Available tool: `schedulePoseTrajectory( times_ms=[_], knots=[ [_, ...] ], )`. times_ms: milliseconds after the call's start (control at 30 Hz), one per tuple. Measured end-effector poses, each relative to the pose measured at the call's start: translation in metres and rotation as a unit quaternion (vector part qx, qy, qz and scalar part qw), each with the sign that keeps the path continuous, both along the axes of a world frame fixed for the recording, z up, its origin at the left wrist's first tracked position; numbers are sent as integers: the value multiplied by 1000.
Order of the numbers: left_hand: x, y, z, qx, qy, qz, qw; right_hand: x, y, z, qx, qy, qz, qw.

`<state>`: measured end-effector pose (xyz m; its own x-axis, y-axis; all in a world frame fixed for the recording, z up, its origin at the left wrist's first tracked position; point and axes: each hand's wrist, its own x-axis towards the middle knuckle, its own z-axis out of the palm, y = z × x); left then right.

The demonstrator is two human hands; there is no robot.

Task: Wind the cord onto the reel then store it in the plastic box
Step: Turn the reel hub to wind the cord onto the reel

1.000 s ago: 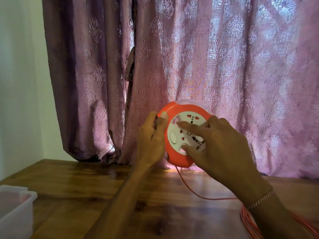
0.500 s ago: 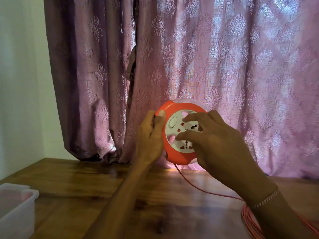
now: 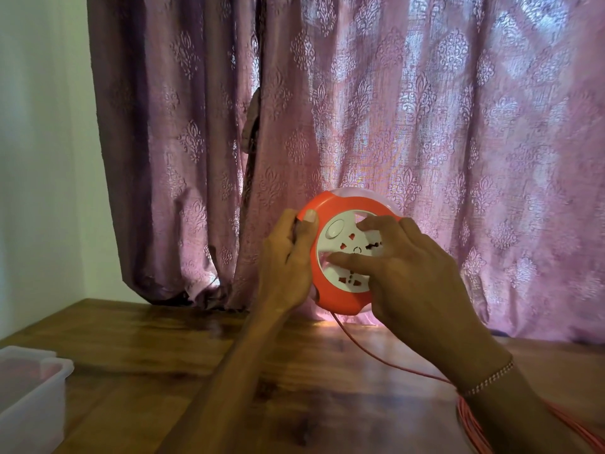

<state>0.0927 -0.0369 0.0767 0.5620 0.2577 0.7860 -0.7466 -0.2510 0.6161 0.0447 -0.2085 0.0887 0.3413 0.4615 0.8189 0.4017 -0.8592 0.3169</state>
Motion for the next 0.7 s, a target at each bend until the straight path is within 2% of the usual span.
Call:
schedulePoseTrajectory(
  times_ms=[267, 400, 533, 700],
  knots=[
    [-2, -3, -3, 3, 9, 10, 1000, -1, 6, -3, 138, 5, -56, 989],
    [-2, -3, -3, -10, 7, -7, 1000, -1, 5, -1, 162, -7, -17, 987],
    [-4, -4, -2, -29, 18, -37, 999, -1, -1, 5, 142, -39, 52, 988],
    [-4, -2, -1, -27, 9, -61, 998, 0, -7, 6, 8, 10, 117, 993]
  ],
)
